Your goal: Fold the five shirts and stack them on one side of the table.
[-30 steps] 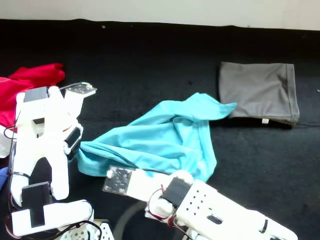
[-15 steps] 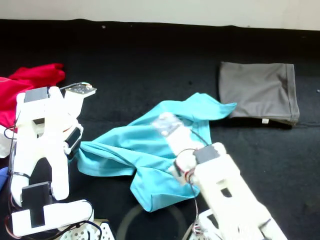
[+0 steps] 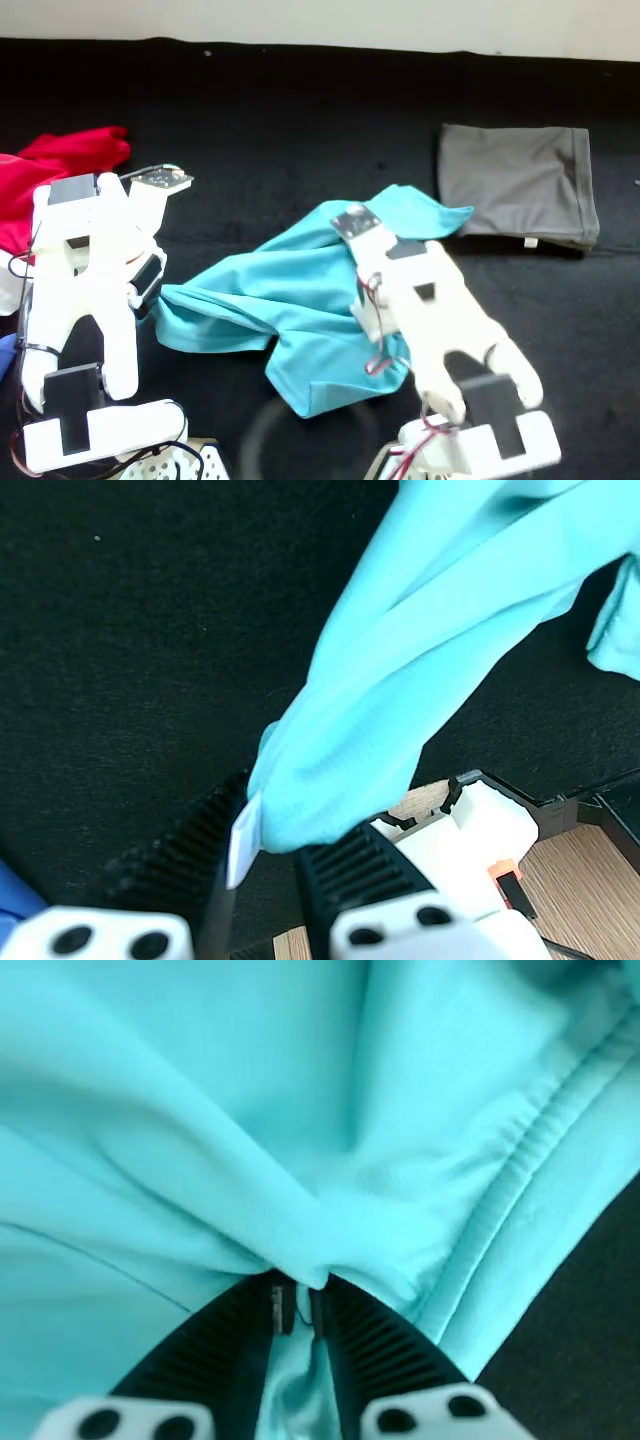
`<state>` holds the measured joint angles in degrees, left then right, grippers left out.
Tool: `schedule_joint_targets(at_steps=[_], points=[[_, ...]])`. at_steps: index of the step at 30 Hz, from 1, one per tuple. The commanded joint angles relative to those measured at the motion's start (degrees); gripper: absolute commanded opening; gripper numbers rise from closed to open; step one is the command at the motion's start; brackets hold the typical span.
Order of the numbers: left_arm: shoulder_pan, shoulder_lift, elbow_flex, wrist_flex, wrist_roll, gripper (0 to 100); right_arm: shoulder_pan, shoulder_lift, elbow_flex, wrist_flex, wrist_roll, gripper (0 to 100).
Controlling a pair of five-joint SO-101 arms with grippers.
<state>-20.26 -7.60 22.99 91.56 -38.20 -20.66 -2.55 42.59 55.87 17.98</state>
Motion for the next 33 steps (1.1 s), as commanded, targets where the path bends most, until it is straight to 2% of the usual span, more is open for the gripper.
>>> schedule_joint_targets(at_steps=[1, 7, 15, 20, 26, 33], points=[[-0.57, -0.92, -0.75, -0.09, 0.35, 1, 0.22, 0.75, -9.89, -1.98, -0.53, 0.5], [-0.66, -0.92, -5.14, 0.00, 0.44, 1, 0.22, 3.03, -24.75, -1.36, -0.26, 0.5], [-0.57, -0.40, -6.55, -0.09, 0.44, 1, 4.97, 21.14, -41.80, 0.48, -0.44, 1.2], [-0.57, -0.40, -6.55, -0.09, 0.44, 1, 6.46, 20.26, -47.52, 11.82, -0.53, 15.6], [-0.40, -0.40, -6.55, -1.76, 0.44, 1, 6.37, 11.30, -46.37, 19.03, -0.53, 15.2], [-0.48, -0.40, -6.55, -2.11, 0.44, 1, 1.19, -3.03, -28.70, 19.30, -0.18, 14.4]])
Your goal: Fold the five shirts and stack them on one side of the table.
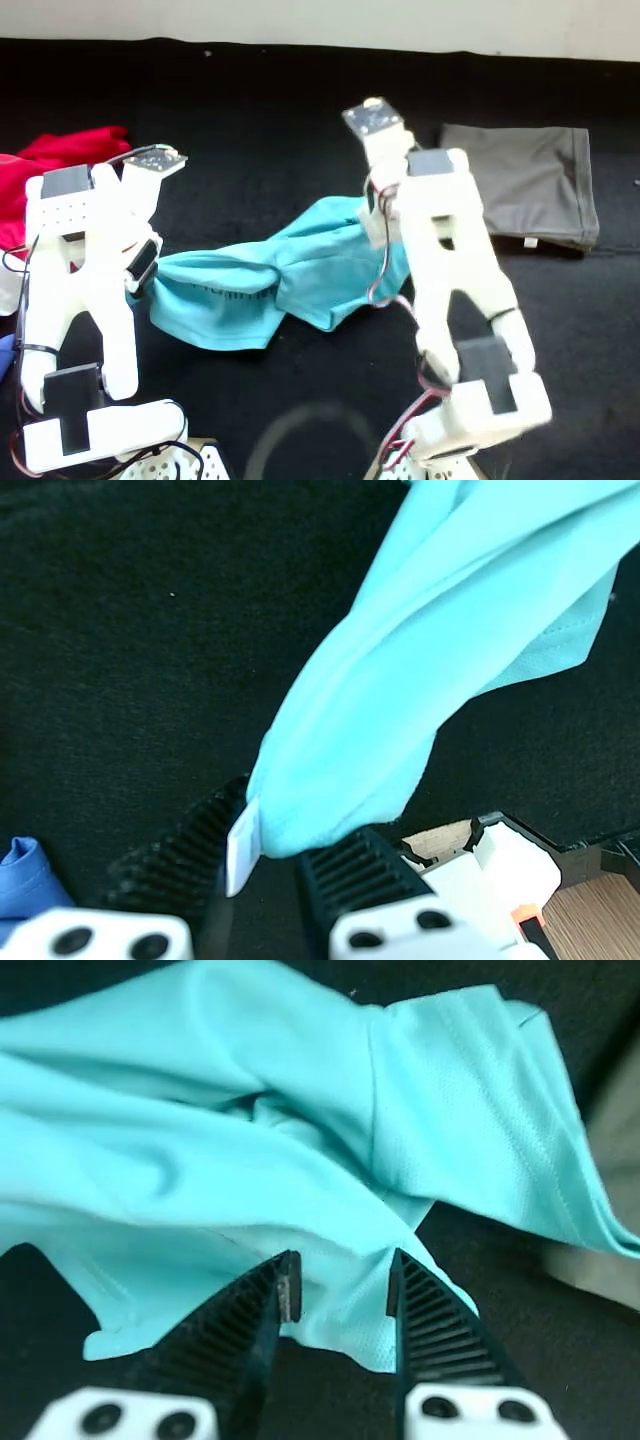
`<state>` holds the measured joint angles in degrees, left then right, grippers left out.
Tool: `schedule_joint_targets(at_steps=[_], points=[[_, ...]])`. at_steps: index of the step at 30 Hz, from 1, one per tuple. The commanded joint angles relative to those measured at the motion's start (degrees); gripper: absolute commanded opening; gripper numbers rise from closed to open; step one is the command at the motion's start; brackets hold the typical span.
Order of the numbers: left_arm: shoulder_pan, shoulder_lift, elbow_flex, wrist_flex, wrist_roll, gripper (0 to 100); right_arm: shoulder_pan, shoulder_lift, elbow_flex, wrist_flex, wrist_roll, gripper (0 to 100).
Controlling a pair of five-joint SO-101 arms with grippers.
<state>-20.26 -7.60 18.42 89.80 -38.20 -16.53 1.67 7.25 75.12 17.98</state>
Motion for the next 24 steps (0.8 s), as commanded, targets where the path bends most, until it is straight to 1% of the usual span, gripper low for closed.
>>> schedule_joint_targets(at_steps=[1, 7, 13, 15, 17, 21, 24], points=[[-0.48, -0.40, -1.98, -0.35, 0.44, 1, -4.09, -8.66, 9.27, -0.04, -0.26, 14.4], [-0.40, -0.40, -1.98, -0.35, 0.44, 1, -11.47, -13.67, 21.32, -2.86, -0.53, 14.5], [-0.40, -0.40, -1.98, -0.35, 0.44, 1, -13.67, -14.20, 26.42, -3.12, -0.53, 14.9], [-0.40, -0.40, -1.98, -0.35, 0.44, 1, -13.23, -14.37, 26.95, -3.21, -0.62, 17.4], [-0.31, -0.31, -1.98, -0.35, 0.44, 1, -11.12, -14.46, 26.95, -4.26, -0.62, 18.8], [-0.31, -0.31, -1.98, -0.35, 0.44, 1, -4.44, -14.46, 26.86, -9.80, -0.18, 18.8], [-0.48, -0.31, -1.98, -0.26, 0.44, 1, -5.14, -14.64, 26.86, -6.73, -0.44, 18.8]])
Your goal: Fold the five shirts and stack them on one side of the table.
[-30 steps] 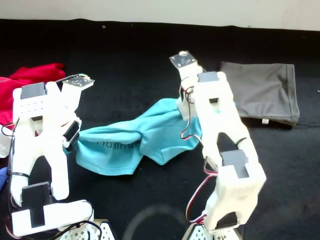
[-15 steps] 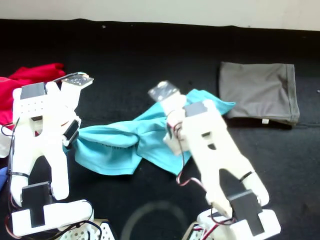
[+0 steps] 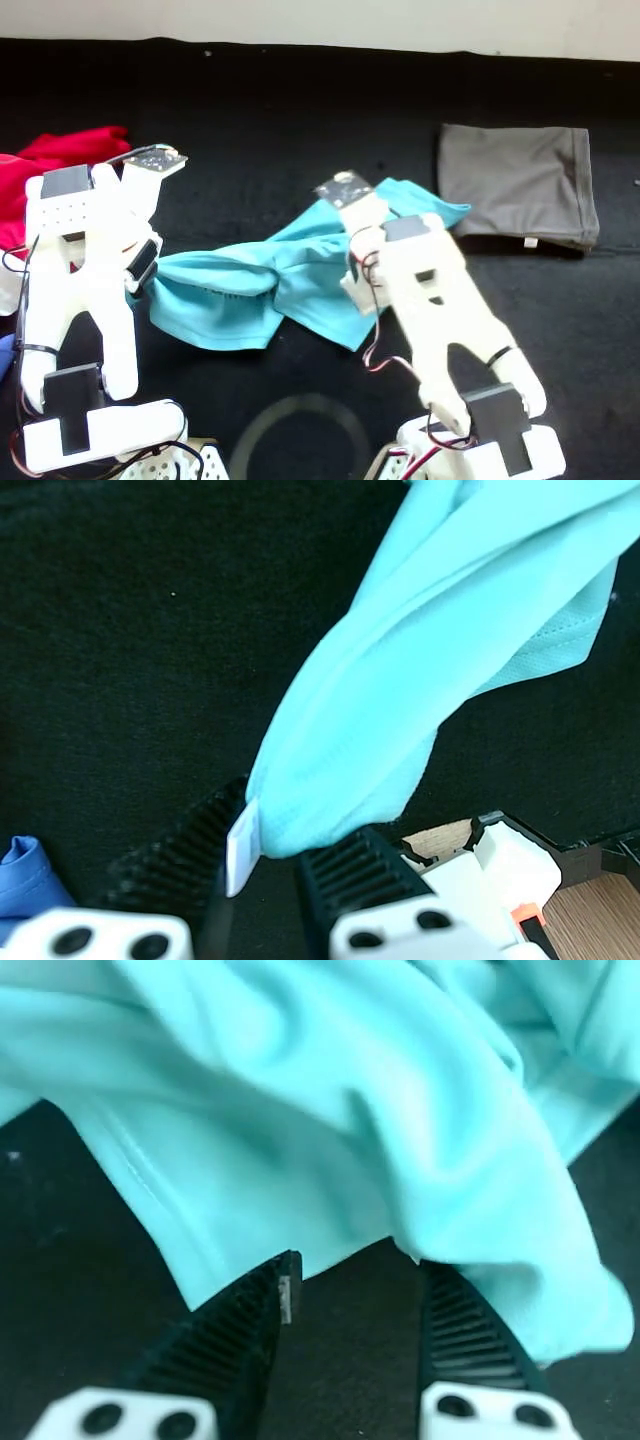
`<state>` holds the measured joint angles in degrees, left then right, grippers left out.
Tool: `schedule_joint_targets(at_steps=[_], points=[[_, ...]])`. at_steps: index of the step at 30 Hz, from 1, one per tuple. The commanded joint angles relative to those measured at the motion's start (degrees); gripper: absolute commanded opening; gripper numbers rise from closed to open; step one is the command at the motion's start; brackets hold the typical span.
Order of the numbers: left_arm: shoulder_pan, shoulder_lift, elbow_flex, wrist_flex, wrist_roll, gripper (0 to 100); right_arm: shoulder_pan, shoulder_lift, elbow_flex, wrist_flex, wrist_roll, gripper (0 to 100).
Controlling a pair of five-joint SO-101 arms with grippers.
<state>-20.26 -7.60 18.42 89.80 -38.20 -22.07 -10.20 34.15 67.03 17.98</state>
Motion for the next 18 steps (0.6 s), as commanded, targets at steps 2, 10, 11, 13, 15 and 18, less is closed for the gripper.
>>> schedule_joint_targets(at_steps=[2, 10, 11, 13, 15, 18], points=[[-0.48, -0.31, -1.98, -0.26, 0.44, 1, -1.01, -3.12, -0.04, 3.30, -0.53, 18.8], [-0.48, -0.31, -1.98, -0.26, 0.44, 1, -8.40, -15.43, 1.27, 5.23, -0.62, 18.8], [-0.48, -0.31, -1.98, -0.26, 0.44, 1, -9.19, -16.66, 1.89, 5.23, -0.53, 18.8], [-0.48, -0.31, -1.98, -0.26, 0.44, 1, -11.30, -17.71, 3.65, 5.23, -0.53, 18.8], [-0.48, -0.31, -1.98, -0.26, 0.44, 1, -13.32, -17.63, 5.93, 4.88, -0.53, 18.8], [-0.31, -0.31, -1.98, -0.35, 0.35, 1, -15.69, -17.63, 11.03, 1.63, -0.44, 18.8]])
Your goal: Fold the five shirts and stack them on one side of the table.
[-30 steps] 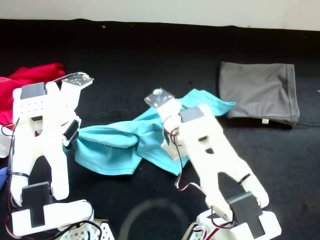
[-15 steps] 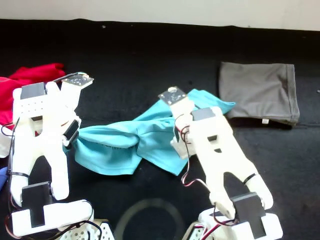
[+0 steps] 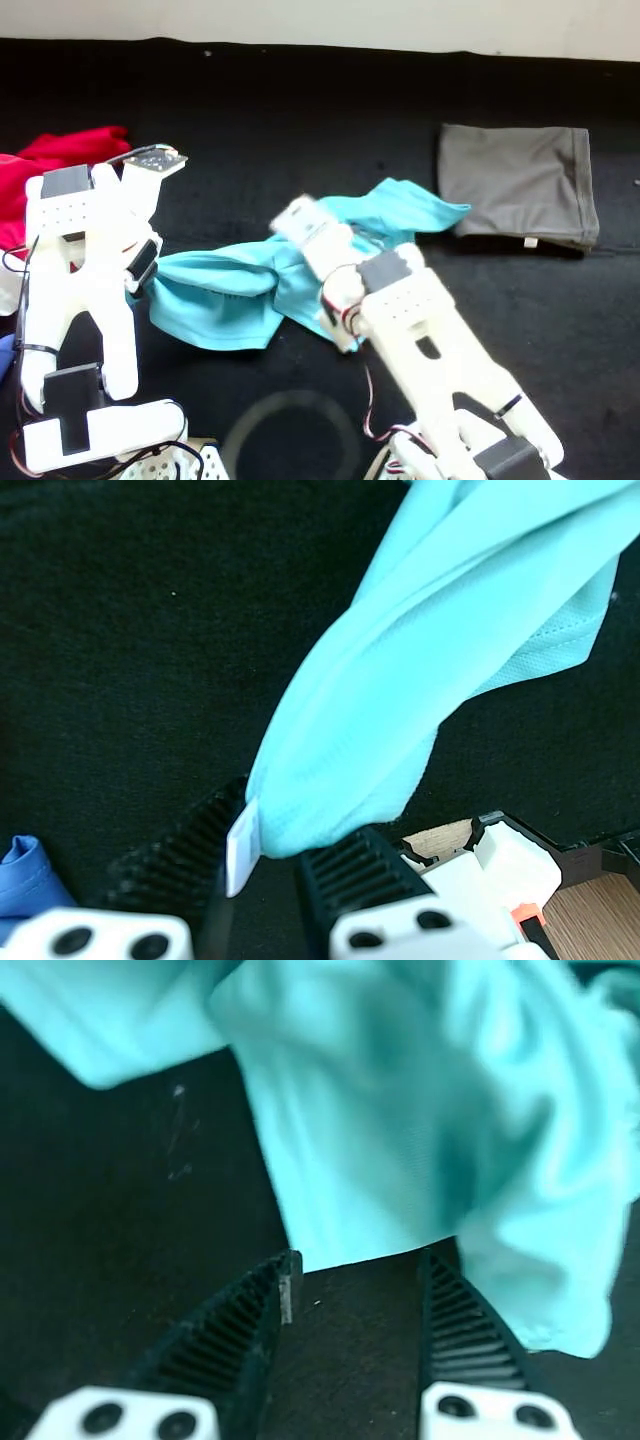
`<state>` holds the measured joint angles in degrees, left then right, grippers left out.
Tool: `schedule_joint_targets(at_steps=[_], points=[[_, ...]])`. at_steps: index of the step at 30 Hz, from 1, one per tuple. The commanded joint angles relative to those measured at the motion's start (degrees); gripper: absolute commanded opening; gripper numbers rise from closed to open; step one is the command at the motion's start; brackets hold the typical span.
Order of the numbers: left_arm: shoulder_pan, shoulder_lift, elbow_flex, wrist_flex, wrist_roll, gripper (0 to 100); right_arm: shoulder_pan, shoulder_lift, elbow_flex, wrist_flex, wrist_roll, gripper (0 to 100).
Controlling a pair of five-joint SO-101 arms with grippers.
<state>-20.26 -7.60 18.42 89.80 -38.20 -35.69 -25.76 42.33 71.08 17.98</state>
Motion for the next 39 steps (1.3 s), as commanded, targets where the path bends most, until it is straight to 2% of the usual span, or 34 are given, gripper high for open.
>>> schedule_joint_targets(at_steps=[1, 8, 19, 24, 26, 29, 36, 39], points=[[-0.31, -0.31, -1.98, -0.35, 0.35, 1, -2.42, -2.07, 4.44, -4.09, -0.35, 18.8], [-0.31, -0.31, -1.98, -0.35, 0.35, 1, -1.89, -1.89, 10.24, -14.02, -0.44, 18.8], [-0.40, -0.31, -1.98, -0.09, 0.35, 1, 3.38, 18.15, 1.98, -15.69, -0.53, 19.1], [-0.40, -0.31, -1.98, -0.18, 0.35, 1, 5.23, 21.67, 0.13, -15.69, -0.26, 18.7], [-0.40, -0.31, -1.98, -0.26, 0.35, 1, 5.23, 21.67, 0.40, -15.78, -0.26, 15.6], [-0.40, -0.31, -1.98, -0.26, 0.35, 1, 5.32, 21.76, 0.13, -16.04, -0.18, 0.2], [-0.31, -0.31, 0.40, -0.35, 0.35, 1, 5.41, 20.97, 0.22, -15.69, -0.44, 0.6], [-0.31, -0.31, 2.42, -0.35, 0.35, 1, 5.49, 16.13, -0.04, -12.62, -0.35, 0.6]])
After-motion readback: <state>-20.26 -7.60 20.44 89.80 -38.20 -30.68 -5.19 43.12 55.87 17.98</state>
